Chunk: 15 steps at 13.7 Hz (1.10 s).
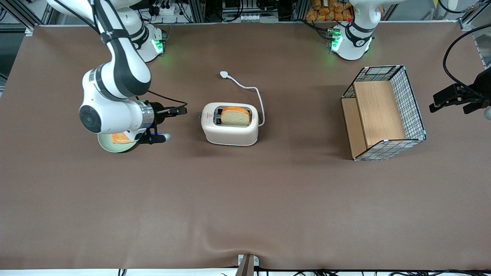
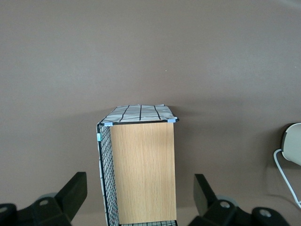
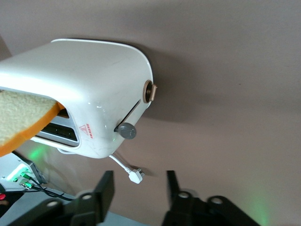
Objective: Press toaster button with right arm
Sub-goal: 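Move the right gripper over the plate toward the toaster's side lever, then push the toaster's grey lever down with the right gripper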
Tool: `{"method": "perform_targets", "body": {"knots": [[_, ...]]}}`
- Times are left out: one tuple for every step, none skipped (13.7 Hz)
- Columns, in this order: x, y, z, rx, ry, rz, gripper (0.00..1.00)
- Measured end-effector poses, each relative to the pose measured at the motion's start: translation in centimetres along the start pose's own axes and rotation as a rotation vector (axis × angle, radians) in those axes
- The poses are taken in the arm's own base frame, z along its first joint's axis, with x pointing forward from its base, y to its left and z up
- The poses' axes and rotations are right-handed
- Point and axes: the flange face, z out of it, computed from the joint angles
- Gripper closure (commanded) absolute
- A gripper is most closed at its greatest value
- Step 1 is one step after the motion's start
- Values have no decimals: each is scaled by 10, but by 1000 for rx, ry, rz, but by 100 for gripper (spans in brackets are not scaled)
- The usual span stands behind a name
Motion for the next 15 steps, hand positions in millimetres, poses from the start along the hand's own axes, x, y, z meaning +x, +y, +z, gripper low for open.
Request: {"method": "perform_targets", "body": {"knots": [[0, -2, 3, -3, -5, -3, 100], [0, -2, 6, -4, -10, -2, 100], [1, -3, 8, -1, -14, -1, 100], [1, -3, 10, 8, -19, 2, 100], [2, -2, 13, 10, -20, 6, 100], [4, -1, 16, 11, -12, 9, 100], [7, -2, 19, 12, 2, 10, 100], [10, -5, 22, 14, 18, 7, 100], [13, -10, 26, 15, 31, 3, 100], [14, -14, 31, 15, 35, -1, 100], [15, -17, 35, 17, 34, -3, 100], [16, -18, 39, 21, 31, 0, 100], [18, -18, 45, 23, 25, 3, 100], [21, -17, 50, 20, 17, 7, 100], [23, -15, 56, 17, 9, 11, 100]]}}
